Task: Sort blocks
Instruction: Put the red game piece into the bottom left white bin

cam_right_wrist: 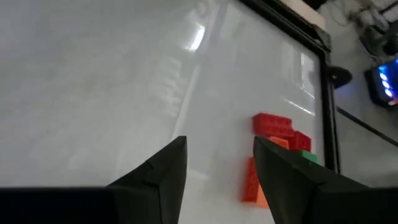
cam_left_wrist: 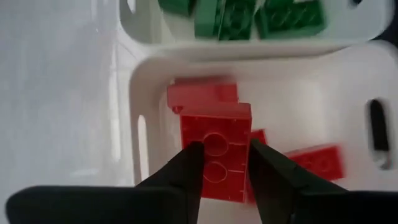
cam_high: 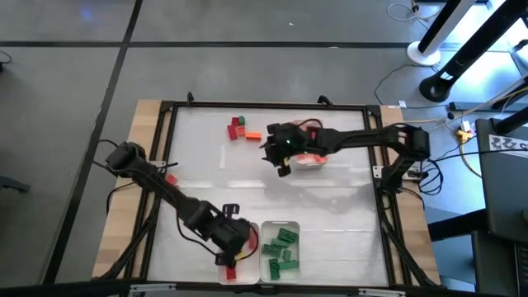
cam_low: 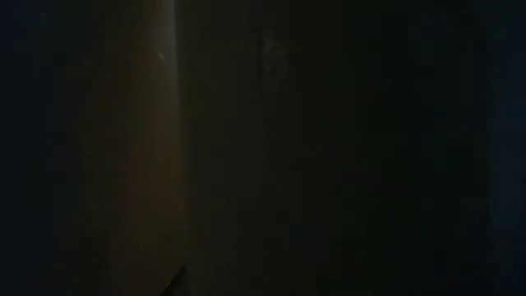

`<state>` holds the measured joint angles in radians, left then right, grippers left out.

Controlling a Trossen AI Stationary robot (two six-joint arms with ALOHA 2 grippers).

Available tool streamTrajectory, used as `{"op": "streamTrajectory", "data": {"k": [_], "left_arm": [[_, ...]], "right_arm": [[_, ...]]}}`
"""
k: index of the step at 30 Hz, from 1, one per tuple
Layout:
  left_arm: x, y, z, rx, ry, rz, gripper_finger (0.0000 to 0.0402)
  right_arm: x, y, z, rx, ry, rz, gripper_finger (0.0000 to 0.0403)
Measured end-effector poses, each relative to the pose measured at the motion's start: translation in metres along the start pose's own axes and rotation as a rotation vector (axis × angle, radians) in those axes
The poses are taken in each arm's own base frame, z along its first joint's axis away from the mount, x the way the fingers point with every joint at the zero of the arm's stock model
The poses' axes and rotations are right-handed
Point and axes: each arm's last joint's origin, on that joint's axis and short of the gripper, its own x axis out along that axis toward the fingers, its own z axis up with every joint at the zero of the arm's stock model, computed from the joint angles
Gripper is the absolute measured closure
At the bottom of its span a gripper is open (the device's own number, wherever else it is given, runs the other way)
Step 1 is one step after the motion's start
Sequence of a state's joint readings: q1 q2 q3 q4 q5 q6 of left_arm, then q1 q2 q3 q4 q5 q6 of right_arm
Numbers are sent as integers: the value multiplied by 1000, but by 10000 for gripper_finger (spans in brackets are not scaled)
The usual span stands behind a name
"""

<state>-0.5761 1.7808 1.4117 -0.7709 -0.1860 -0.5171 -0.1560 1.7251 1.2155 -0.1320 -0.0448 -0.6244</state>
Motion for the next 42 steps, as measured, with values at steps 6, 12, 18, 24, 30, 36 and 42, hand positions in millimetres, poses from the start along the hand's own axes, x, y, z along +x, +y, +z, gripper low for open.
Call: {"op": "streamTrajectory", "data": {"k": [6, 12, 18, 24, 30, 36, 42], "left_arm": [[27, -5, -6, 15, 66, 36, 293], [32, -5, -7, 25, 79, 42, 291], [34, -5, -7, 27, 83, 44, 290], [41, -6, -9, 33, 106, 48, 290], [41, -6, -9, 19, 106, 48, 290], [41, -6, -9, 8, 107, 48, 276], [42, -4, -8, 38, 103, 56, 211]], "right_arm": [[30, -14, -25, 115, 18, -47, 217], [54, -24, -36, 228, -40, -110, 217], [68, -39, -28, 254, -60, -133, 217], [85, -41, -30, 266, 64, -105, 217], [92, -40, -42, 277, 173, -139, 217], [89, -55, -57, 347, 184, -132, 217], [85, -69, -71, 427, 167, -90, 217]]}}
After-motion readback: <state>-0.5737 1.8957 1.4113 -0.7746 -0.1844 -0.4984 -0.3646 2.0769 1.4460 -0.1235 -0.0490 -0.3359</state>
